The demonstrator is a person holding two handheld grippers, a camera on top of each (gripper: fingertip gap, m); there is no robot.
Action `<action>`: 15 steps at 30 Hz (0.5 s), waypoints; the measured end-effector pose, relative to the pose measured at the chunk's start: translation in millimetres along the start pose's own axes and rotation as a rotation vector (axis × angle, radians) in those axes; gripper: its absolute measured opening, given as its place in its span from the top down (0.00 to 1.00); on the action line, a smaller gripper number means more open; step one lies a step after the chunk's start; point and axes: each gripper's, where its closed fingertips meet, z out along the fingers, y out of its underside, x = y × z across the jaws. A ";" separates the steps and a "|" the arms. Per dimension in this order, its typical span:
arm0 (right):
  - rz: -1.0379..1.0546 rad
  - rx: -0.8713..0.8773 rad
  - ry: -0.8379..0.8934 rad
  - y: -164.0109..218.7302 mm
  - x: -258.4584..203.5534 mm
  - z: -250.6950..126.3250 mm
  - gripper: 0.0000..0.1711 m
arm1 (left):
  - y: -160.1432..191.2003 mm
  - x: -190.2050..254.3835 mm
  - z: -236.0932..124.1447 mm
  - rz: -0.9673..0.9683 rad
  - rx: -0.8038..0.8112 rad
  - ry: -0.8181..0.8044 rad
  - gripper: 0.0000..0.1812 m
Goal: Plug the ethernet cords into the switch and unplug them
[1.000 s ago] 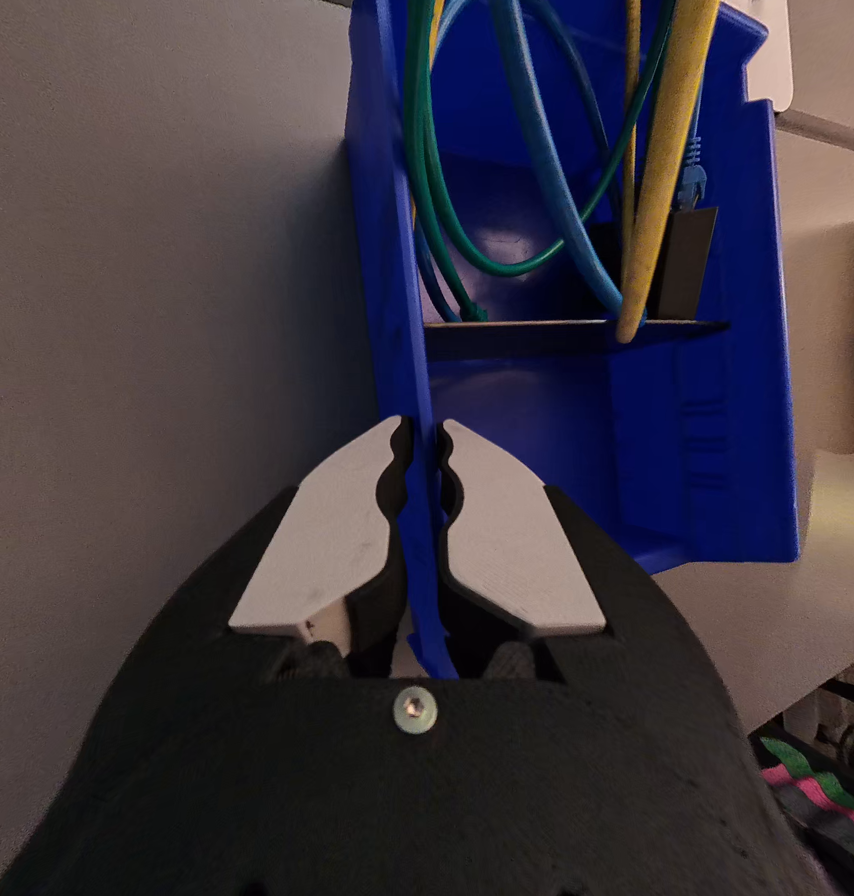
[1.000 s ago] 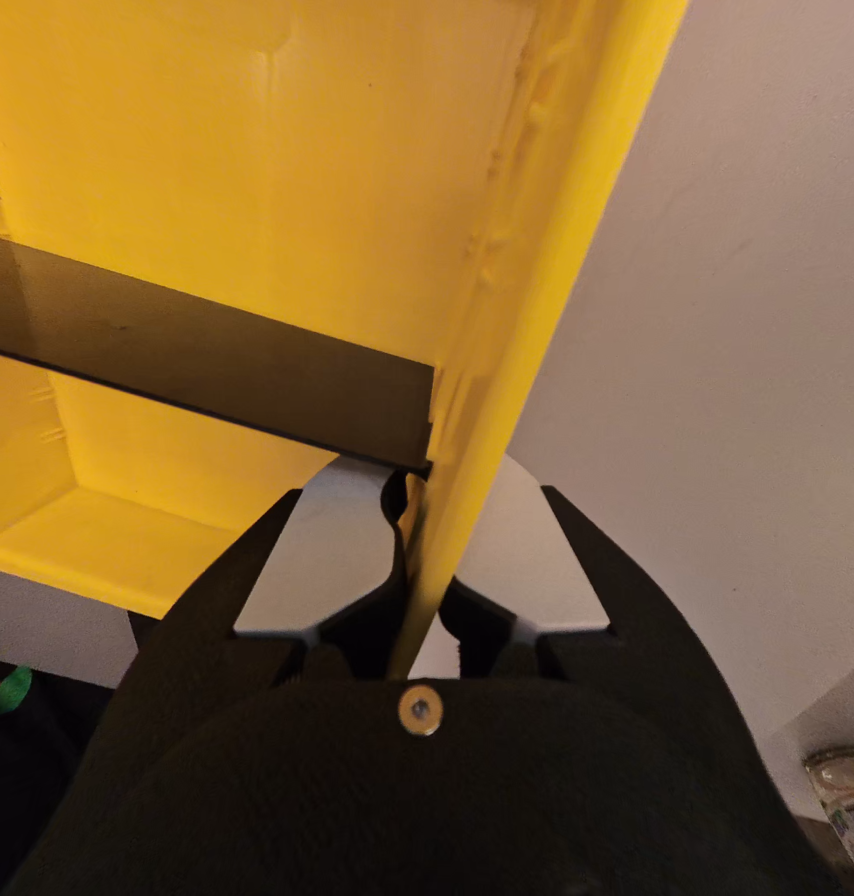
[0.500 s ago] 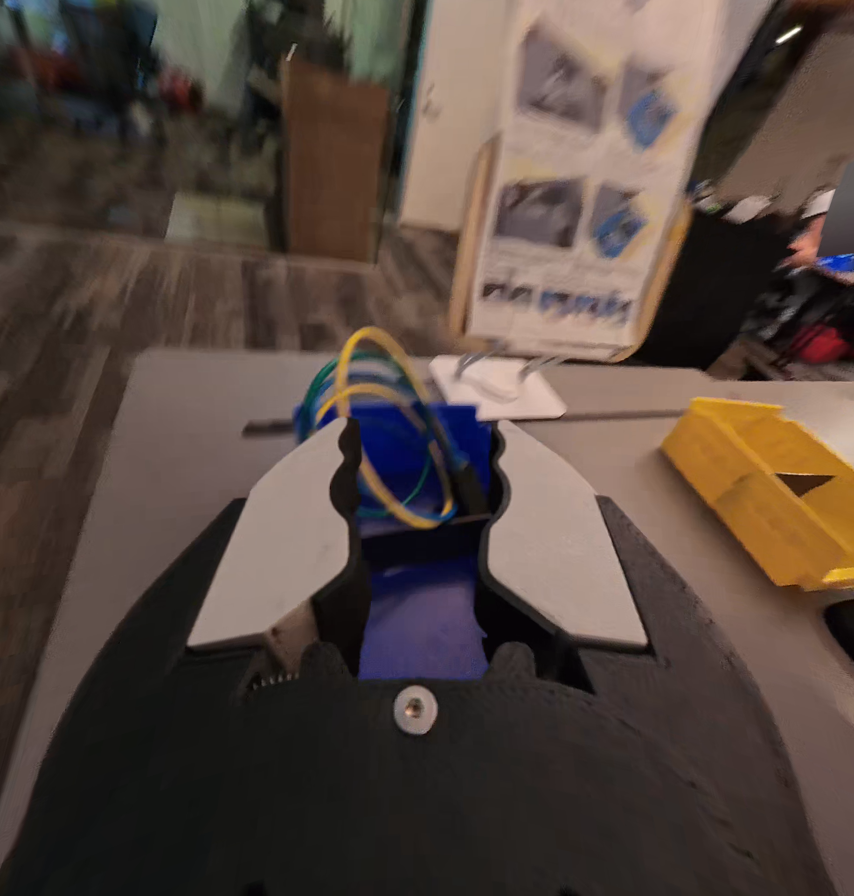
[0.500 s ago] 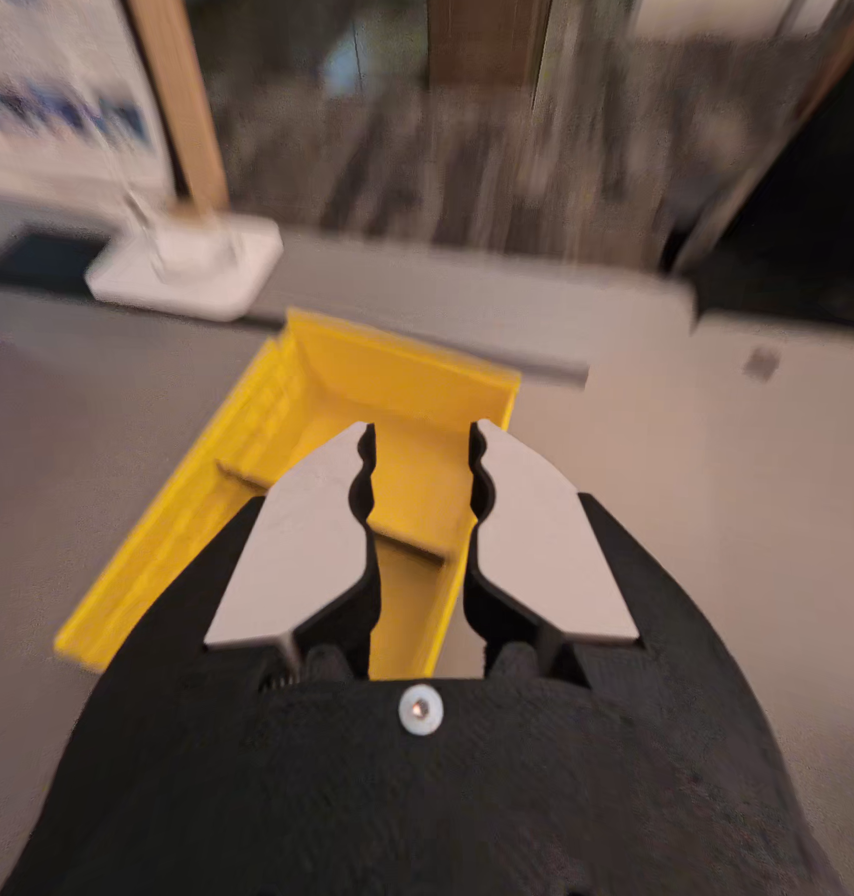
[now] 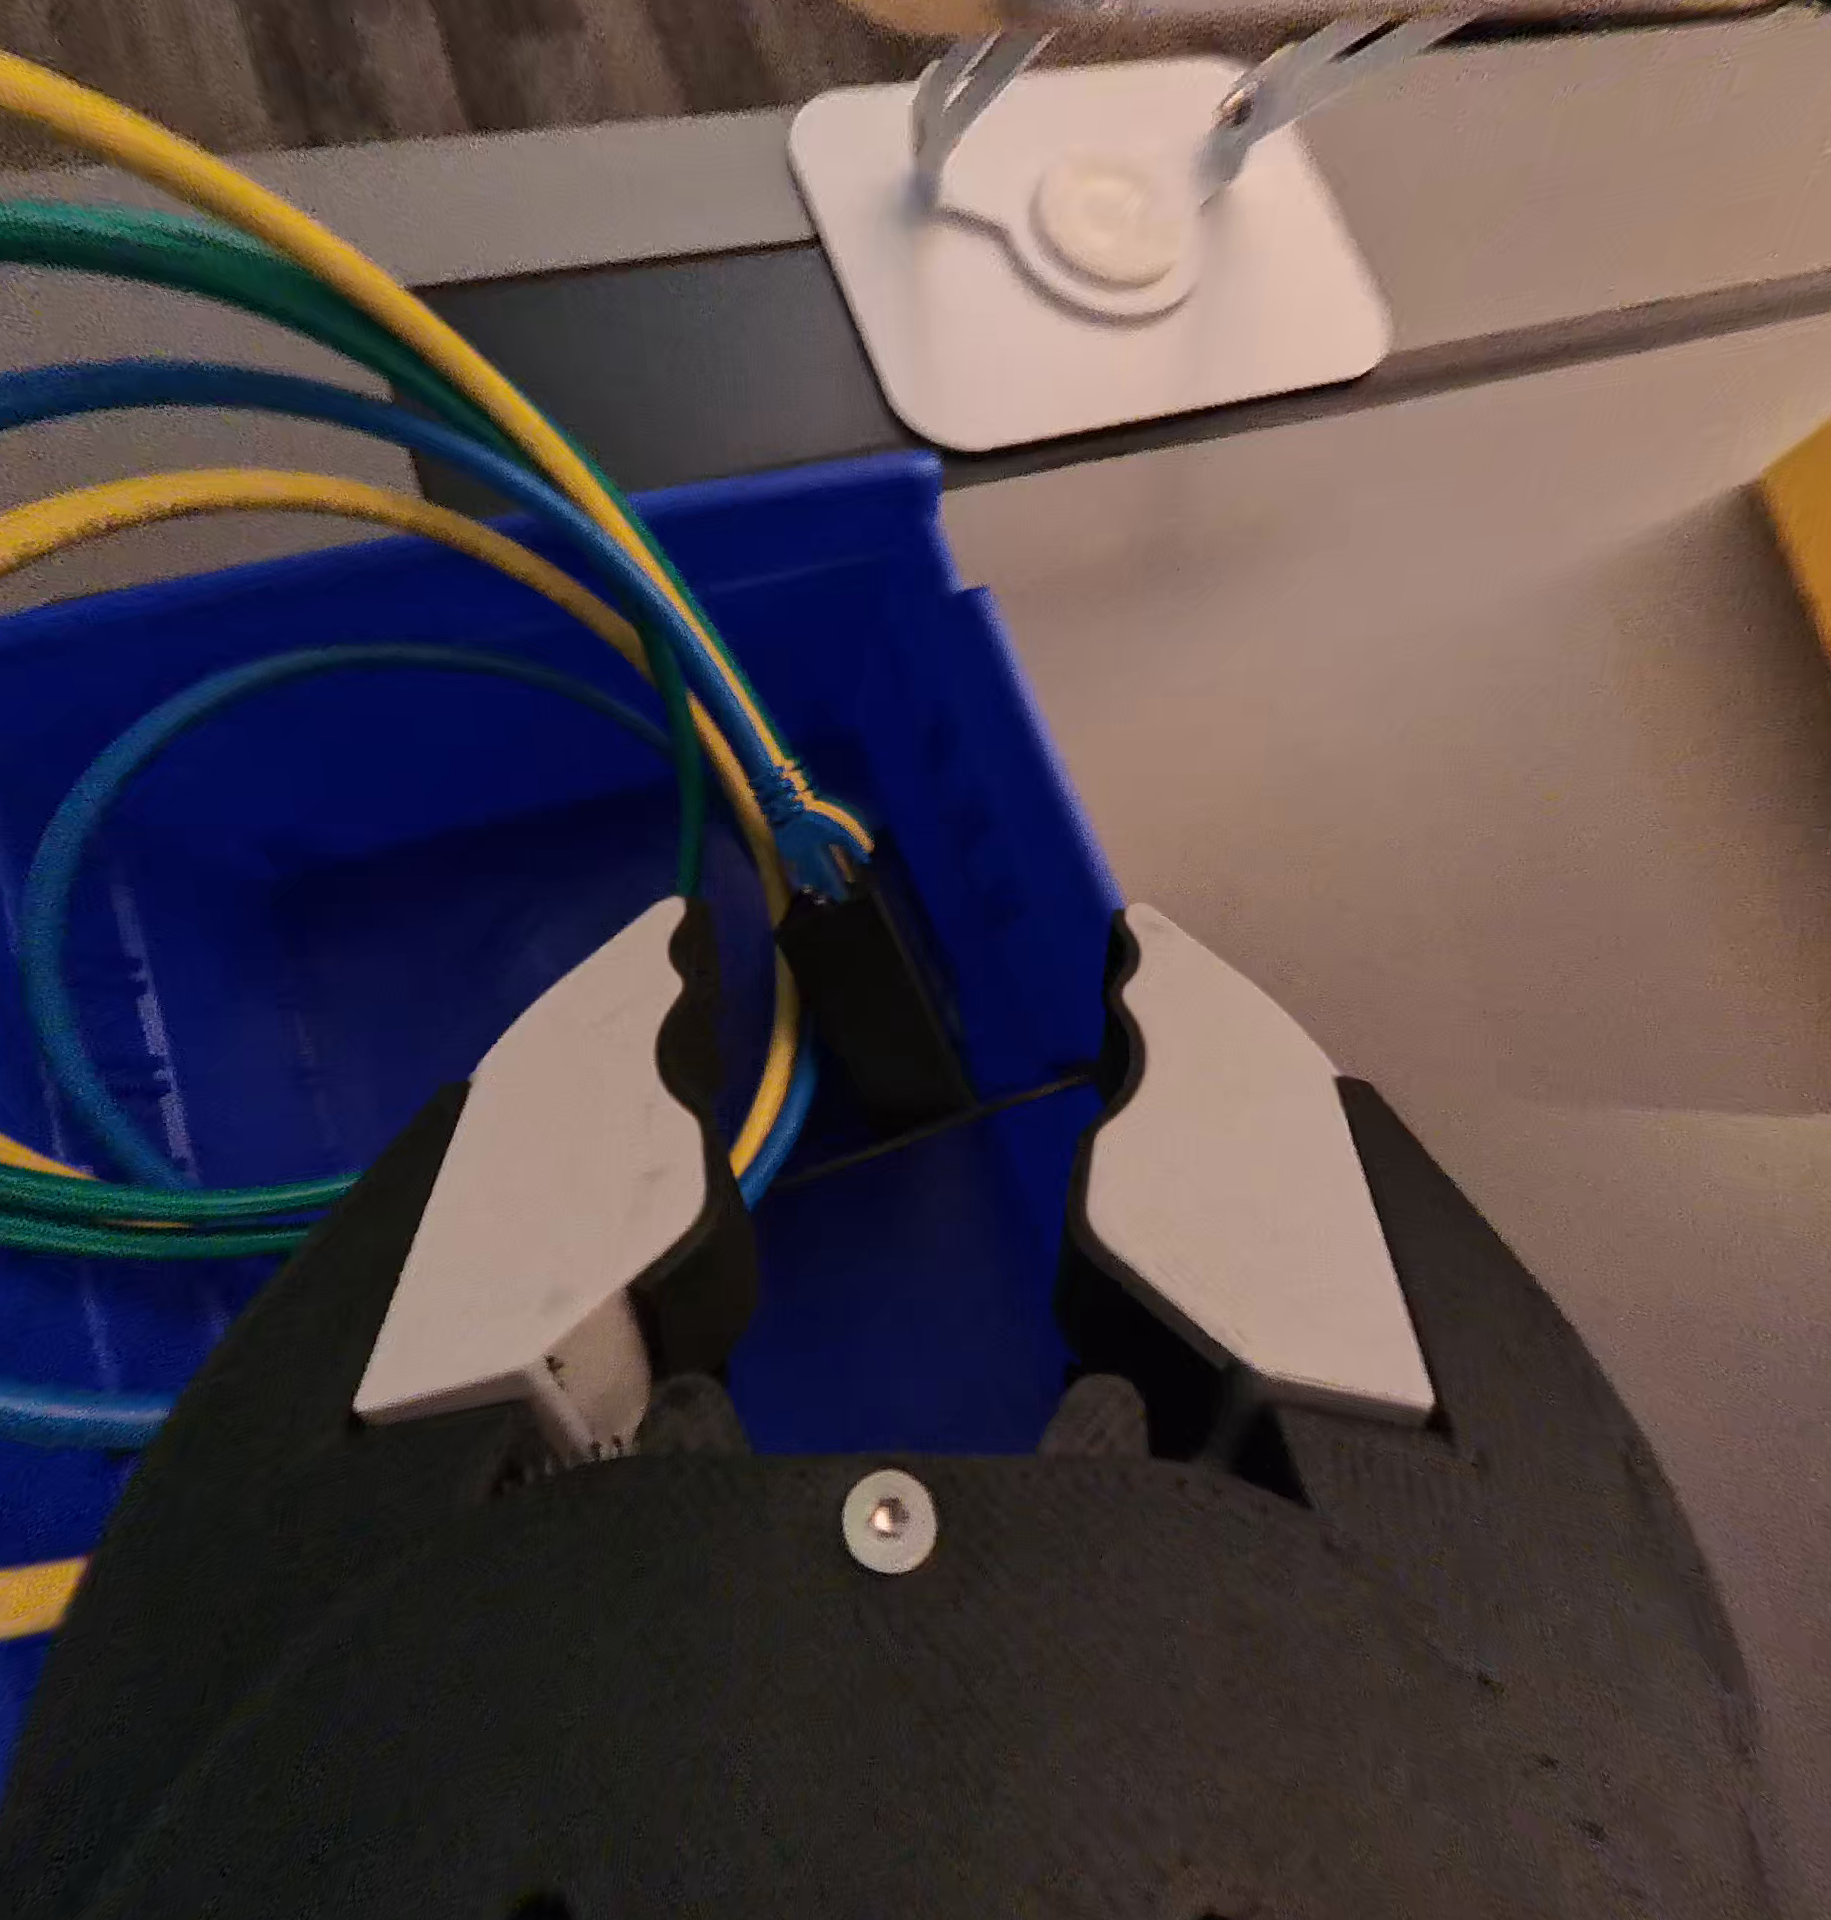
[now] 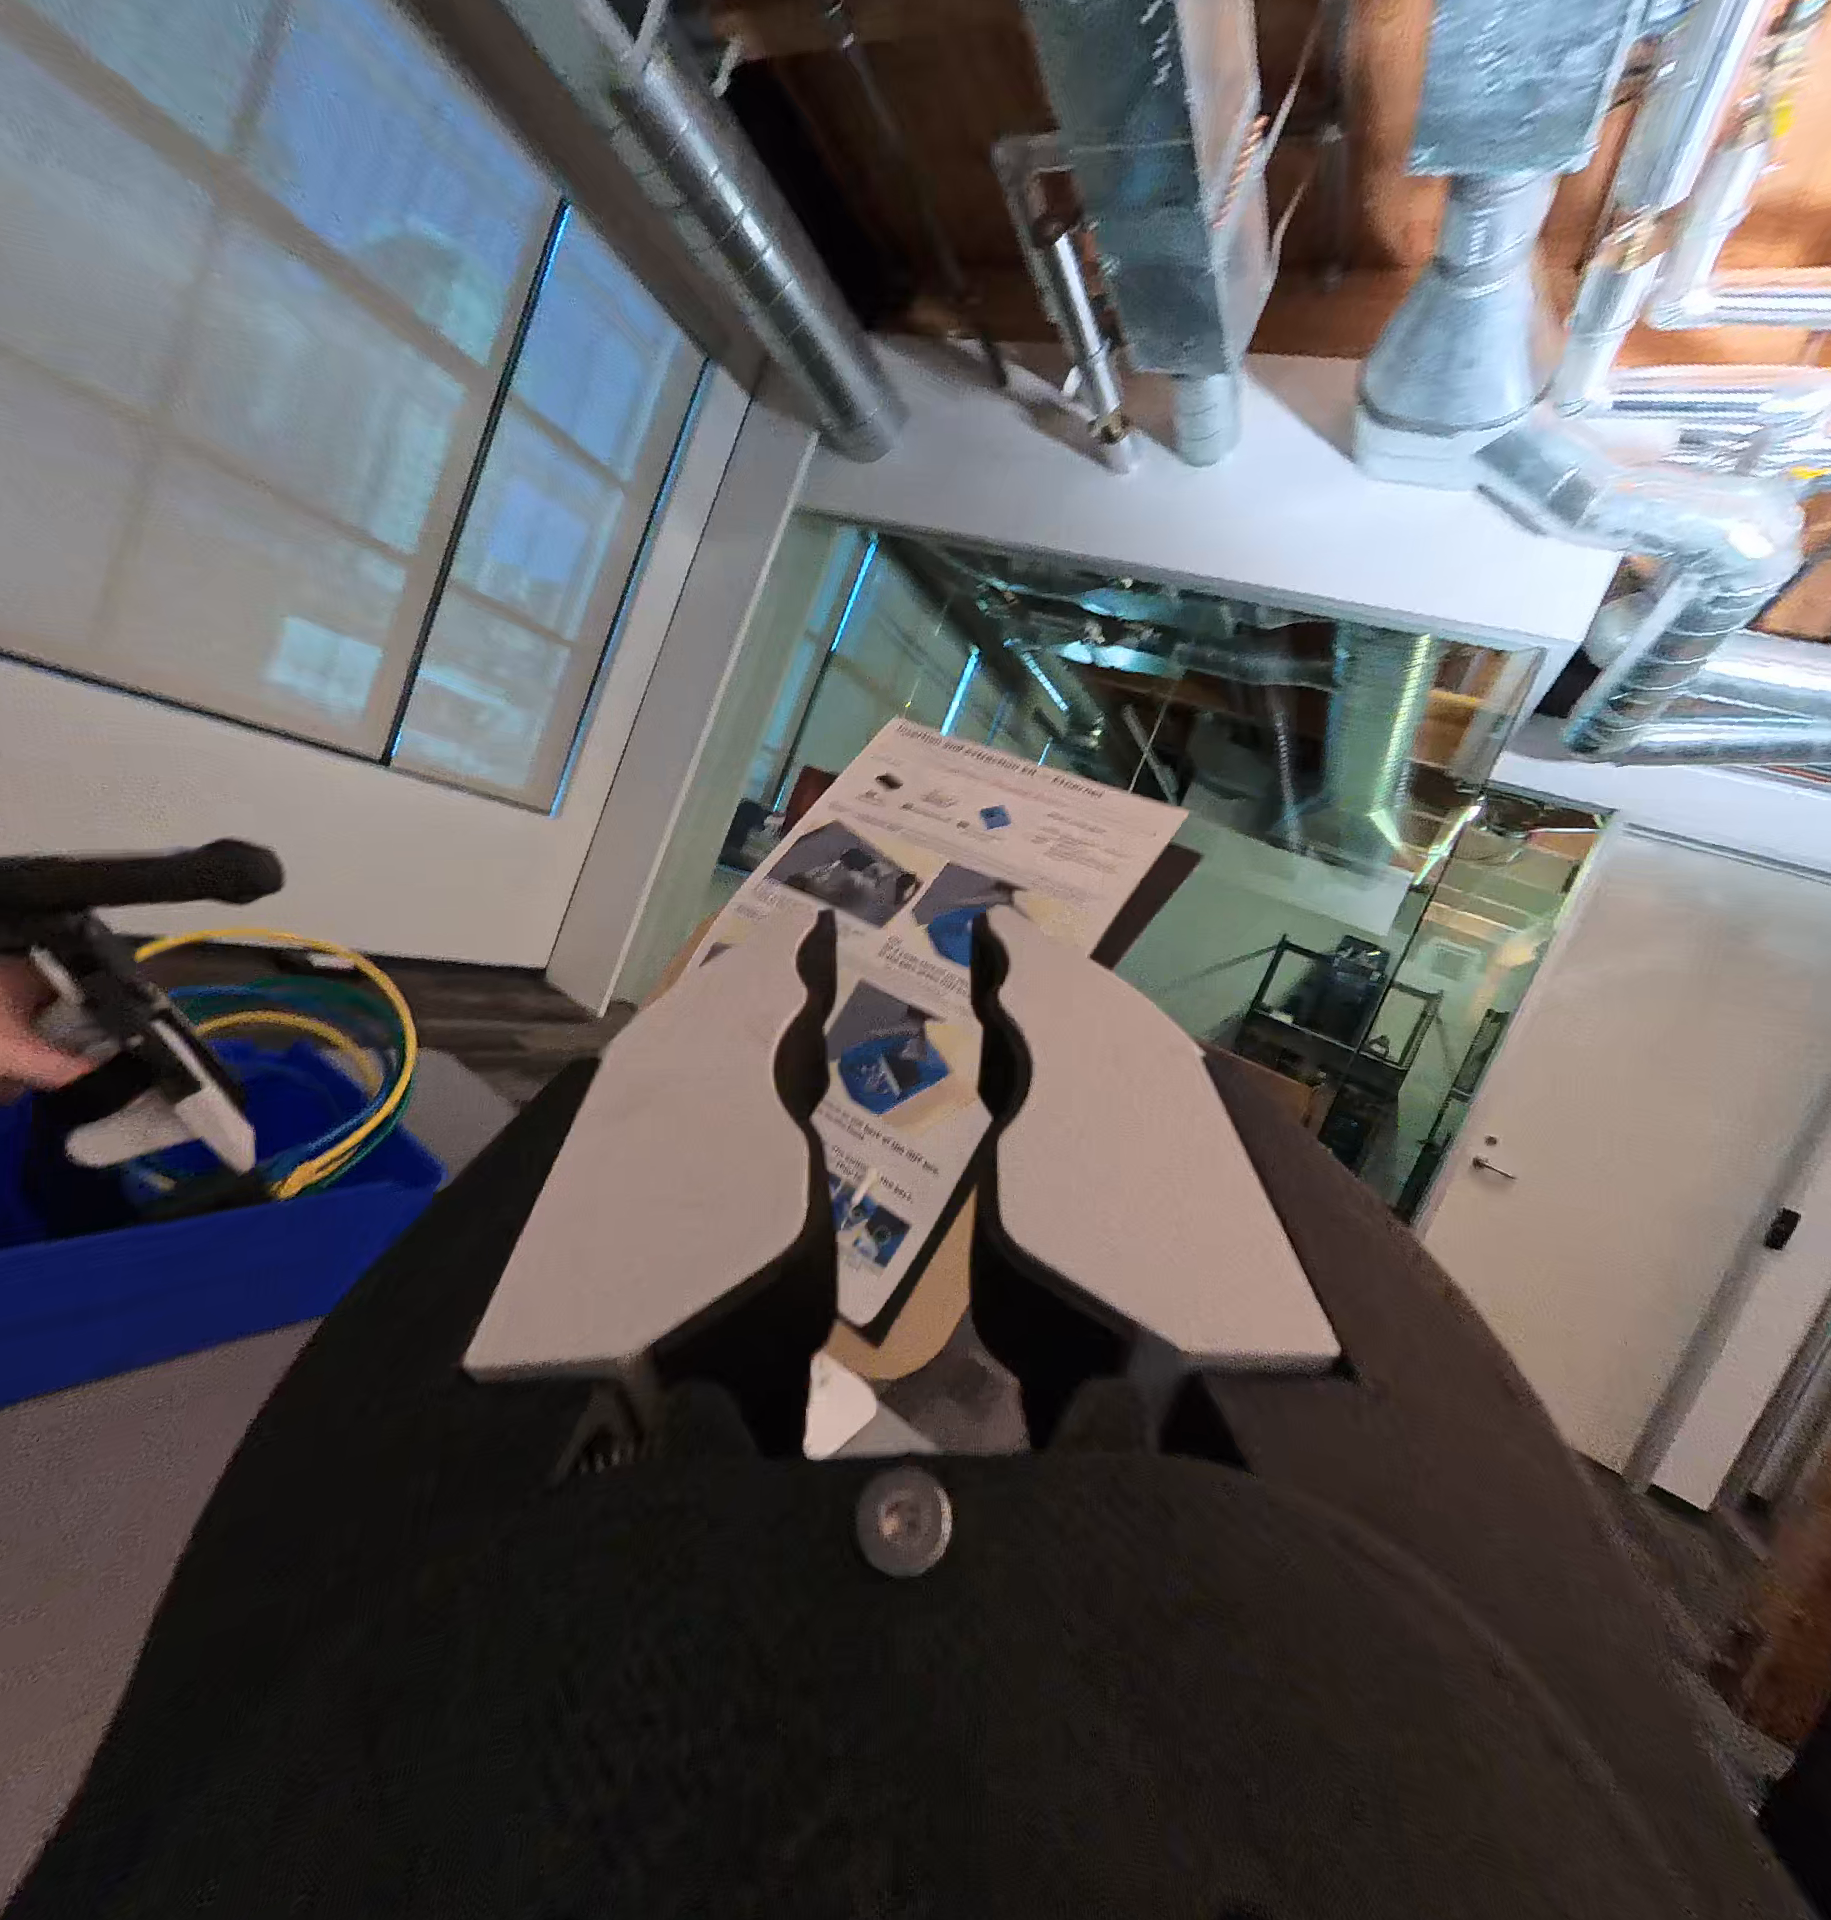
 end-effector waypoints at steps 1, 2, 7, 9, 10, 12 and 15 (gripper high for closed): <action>-0.011 -0.013 -0.010 6.9 -4.6 -0.3 0.85 | 3.4 -4.3 4.8 0.002 -0.019 -0.028 0.61; -0.024 -0.019 -0.012 14.3 -8.3 -1.7 0.85 | 6.9 -7.9 8.1 0.005 -0.042 -0.052 0.61; -0.047 -0.093 -0.097 49.6 -22.5 12.5 0.87 | 10.7 -14.9 13.2 0.028 -0.098 -0.121 0.66; -0.021 -0.130 -0.127 66.7 -28.2 20.4 0.87 | 15.8 -20.0 12.2 0.056 -0.157 -0.191 0.65; -0.011 -0.149 -0.143 75.5 -31.7 24.3 0.87 | 17.0 -24.3 10.6 0.080 -0.177 -0.243 0.61; -0.011 -0.208 -0.158 95.1 -36.4 31.1 0.87 | 18.4 -28.8 11.5 0.109 -0.193 -0.301 0.63; -0.036 -0.286 -0.167 118.7 -42.2 38.3 0.86 | 19.0 -28.1 23.7 0.115 -0.187 -0.279 0.62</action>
